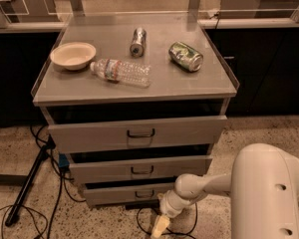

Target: Open bottom drawer

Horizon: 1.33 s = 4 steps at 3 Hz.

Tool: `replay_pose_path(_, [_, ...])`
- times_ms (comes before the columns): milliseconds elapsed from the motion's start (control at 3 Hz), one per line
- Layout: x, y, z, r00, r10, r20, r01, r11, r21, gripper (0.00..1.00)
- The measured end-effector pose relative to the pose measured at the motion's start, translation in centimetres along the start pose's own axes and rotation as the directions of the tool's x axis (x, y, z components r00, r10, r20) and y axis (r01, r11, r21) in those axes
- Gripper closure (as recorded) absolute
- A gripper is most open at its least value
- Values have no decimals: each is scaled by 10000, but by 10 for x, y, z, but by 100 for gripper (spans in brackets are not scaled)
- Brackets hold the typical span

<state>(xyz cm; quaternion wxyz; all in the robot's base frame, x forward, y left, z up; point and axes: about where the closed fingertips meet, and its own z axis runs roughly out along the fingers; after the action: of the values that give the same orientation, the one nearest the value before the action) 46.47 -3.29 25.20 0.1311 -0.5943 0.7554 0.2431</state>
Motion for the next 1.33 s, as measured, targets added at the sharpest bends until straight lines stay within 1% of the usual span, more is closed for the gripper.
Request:
replay_pose_path(333, [5,0,9,10000,-24,-59,24,9999,-138,0])
replay_pose_path(667, [-2,-5,30,9998,-193,14,193,9993,-319,0])
replay_pose_path(1333, [-19,-15,61,9984,-488,278,504,9968,-612,0])
